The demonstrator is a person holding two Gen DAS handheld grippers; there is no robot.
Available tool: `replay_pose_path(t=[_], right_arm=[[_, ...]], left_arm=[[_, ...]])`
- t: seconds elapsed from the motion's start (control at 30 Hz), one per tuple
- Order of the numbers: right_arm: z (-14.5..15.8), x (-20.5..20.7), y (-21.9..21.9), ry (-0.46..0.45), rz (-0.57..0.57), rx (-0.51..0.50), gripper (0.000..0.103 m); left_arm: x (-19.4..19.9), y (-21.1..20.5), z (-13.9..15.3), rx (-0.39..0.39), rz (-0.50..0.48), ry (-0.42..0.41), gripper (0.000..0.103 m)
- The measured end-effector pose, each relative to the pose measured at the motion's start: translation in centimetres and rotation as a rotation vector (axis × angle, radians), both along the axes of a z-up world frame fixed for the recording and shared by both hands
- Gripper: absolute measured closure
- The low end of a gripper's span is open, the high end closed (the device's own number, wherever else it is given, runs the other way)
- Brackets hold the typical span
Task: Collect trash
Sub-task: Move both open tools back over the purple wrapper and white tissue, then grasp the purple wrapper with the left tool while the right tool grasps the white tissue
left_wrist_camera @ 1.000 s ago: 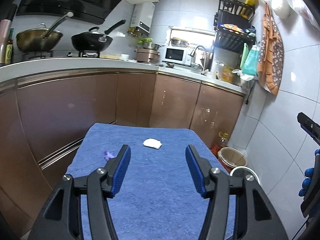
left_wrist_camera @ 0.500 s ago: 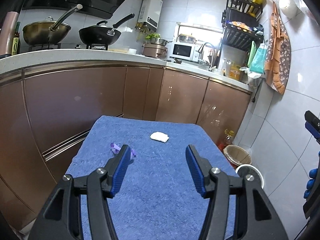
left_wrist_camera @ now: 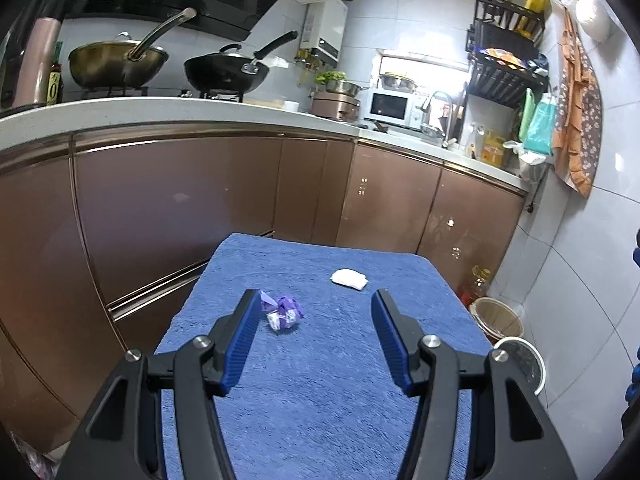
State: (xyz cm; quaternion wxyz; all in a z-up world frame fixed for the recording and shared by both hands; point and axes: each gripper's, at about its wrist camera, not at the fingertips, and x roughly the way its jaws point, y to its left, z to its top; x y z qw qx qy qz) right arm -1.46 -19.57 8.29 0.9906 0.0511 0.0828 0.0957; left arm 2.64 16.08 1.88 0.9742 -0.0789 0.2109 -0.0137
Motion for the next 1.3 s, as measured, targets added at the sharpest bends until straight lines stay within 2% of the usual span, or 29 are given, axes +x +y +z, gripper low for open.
replay_pose_path(t=[0.27, 0.47, 0.63, 0.83, 1.13, 1.3], right_arm=[[-1.2, 2.1, 0.6, 0.011, 0.043, 0.016, 0.0], [-2.9, 4.6, 2.0, 0.084, 0.101, 0.003, 0.0], [-3.6, 6.6, 2.6, 0.122, 0.155, -0.007, 0.0], [-4.7, 9.5, 3.6, 0.184, 0.198, -0.028, 0.0], [-9.0, 17.5, 5.4, 0.331, 0.251, -0.054, 0.0], [-11.9, 22.5, 7.1, 0.414, 0.299, -0.07, 0.0]], left_arm=[[1.7, 3.2, -2.4, -0.023, 0.063, 0.055, 0.048], [3.4, 5.2, -4.9, -0.051, 0.106, 0.103, 0.048], [5.4, 5.3, -7.2, -0.06, 0.102, 0.153, 0.048], [8.4, 4.1, -9.3, -0.06, 0.052, 0.215, 0.048], [15.8, 2.4, -13.2, -0.083, -0.013, 0.351, 0.048], [19.6, 1.8, -14.7, -0.102, -0.017, 0.387, 0.048]])
